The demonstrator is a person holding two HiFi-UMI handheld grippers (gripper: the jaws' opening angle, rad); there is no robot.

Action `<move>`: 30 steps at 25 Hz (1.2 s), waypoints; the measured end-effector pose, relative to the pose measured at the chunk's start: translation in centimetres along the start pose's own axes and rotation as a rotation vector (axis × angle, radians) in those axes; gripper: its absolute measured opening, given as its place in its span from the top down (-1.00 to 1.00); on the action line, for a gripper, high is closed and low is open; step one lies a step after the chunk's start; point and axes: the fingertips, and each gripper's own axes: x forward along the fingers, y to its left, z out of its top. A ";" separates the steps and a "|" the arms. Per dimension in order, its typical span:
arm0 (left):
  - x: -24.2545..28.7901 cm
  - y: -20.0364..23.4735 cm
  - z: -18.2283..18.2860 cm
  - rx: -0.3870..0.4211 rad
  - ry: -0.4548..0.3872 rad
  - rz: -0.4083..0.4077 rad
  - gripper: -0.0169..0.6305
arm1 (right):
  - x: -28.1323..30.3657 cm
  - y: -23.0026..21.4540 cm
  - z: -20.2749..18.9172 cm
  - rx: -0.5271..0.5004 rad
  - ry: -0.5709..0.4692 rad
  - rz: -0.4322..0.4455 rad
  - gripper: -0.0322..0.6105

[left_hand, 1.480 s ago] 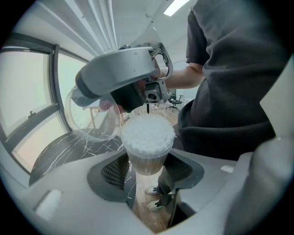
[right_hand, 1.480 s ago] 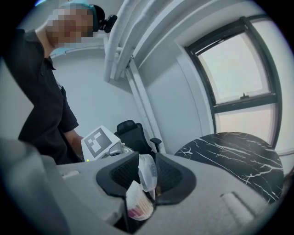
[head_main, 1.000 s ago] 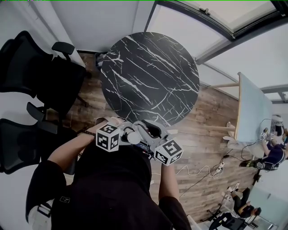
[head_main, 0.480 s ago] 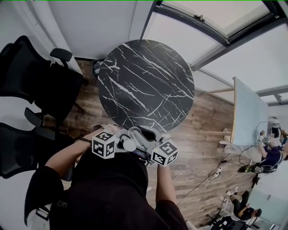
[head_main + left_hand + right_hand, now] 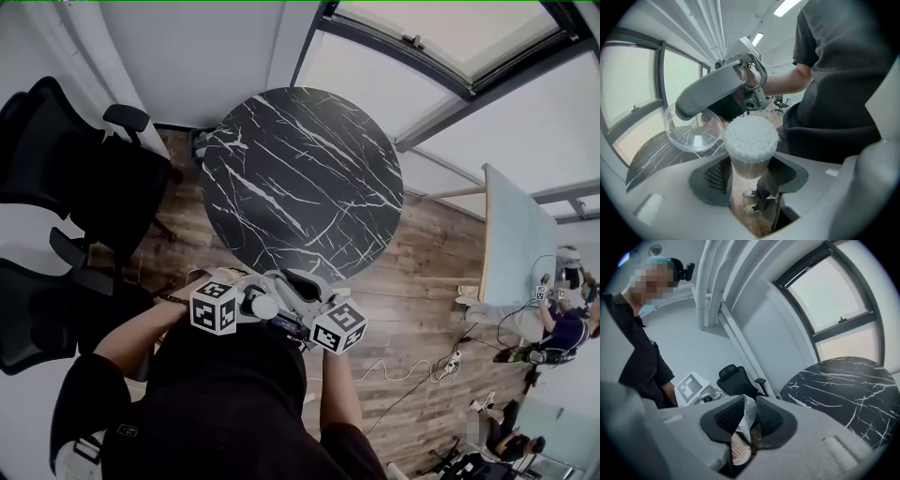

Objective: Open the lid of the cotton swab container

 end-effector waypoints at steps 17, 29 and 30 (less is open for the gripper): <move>0.9 3.7 -0.7 -0.237 -0.045 0.195 0.16 | -3.1 -2.0 0.8 0.001 -0.128 -0.213 0.64; -2.0 8.7 -0.9 -0.436 -0.180 0.448 0.16 | -5.2 -5.4 -0.6 0.072 -0.192 -0.496 0.89; -2.3 9.0 -0.8 -0.449 -0.192 0.465 0.16 | -5.4 -5.6 -0.6 0.079 -0.200 -0.511 0.90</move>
